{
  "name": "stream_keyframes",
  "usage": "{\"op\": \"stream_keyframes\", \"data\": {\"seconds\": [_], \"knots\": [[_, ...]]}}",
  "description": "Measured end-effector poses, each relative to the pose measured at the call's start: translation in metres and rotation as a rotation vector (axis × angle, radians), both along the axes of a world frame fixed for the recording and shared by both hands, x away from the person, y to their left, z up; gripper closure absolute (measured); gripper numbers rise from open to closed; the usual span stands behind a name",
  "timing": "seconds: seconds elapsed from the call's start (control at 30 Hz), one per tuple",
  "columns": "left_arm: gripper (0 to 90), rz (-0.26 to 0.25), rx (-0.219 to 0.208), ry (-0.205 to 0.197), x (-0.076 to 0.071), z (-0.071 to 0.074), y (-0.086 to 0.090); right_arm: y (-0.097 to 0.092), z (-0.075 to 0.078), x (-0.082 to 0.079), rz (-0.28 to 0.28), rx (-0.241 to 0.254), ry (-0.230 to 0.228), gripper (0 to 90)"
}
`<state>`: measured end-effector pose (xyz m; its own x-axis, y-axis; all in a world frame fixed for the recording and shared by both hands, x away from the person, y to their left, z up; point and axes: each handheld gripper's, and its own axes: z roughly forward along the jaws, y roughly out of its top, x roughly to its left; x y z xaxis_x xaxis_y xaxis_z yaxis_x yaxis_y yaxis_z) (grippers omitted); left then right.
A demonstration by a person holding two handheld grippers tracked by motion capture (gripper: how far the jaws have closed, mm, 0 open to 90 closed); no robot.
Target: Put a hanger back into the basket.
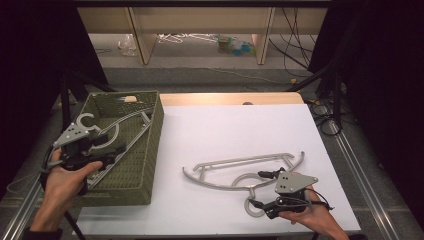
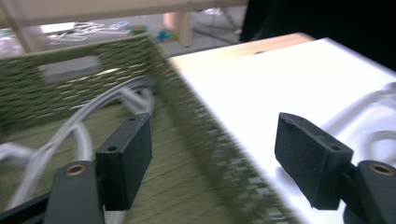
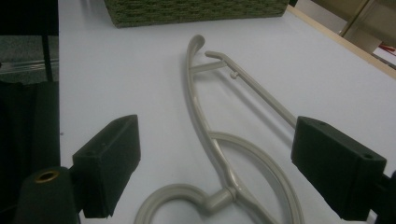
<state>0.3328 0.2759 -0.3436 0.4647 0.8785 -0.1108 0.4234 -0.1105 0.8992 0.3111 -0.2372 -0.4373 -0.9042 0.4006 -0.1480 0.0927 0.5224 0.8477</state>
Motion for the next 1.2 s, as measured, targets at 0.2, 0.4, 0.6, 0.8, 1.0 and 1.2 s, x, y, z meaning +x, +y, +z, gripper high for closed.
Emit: {"op": "stream_keyframes", "data": {"seconds": [0.2, 0.4, 0.6, 0.8, 1.0, 1.2], "knots": [[25.2, -0.066, 0.018, -0.03, -0.015, -0.001, -0.033, 0.0, 0.0, 0.0, 0.0, 0.003, 0.002, 16.8], [24.7, -0.159, -0.036, -0.029, -0.025, -0.011, -0.062, 0.0, 0.0, 0.0, 0.005, -0.001, 0.0, 16.8], [23.6, -0.19, -0.054, -0.044, -0.032, -0.019, -0.076, 0.0, 0.0, 0.0, 0.001, 0.004, 0.003, 16.8], [18.0, -0.265, -0.055, -0.051, -0.042, -0.03, -0.096, 0.0, 0.0, 0.0, 0.006, 0.005, 0.001, 16.8], [17.1, -0.323, -0.032, -0.052, -0.05, -0.05, -0.117, 0.0, -0.001, 0.0, 0.007, 0.004, 0.006, 16.8], [16.6, -0.344, -0.026, -0.056, -0.057, -0.073, -0.131, 0.0, -0.001, 0.0, 0.009, 0.011, 0.003, 16.7]]}}
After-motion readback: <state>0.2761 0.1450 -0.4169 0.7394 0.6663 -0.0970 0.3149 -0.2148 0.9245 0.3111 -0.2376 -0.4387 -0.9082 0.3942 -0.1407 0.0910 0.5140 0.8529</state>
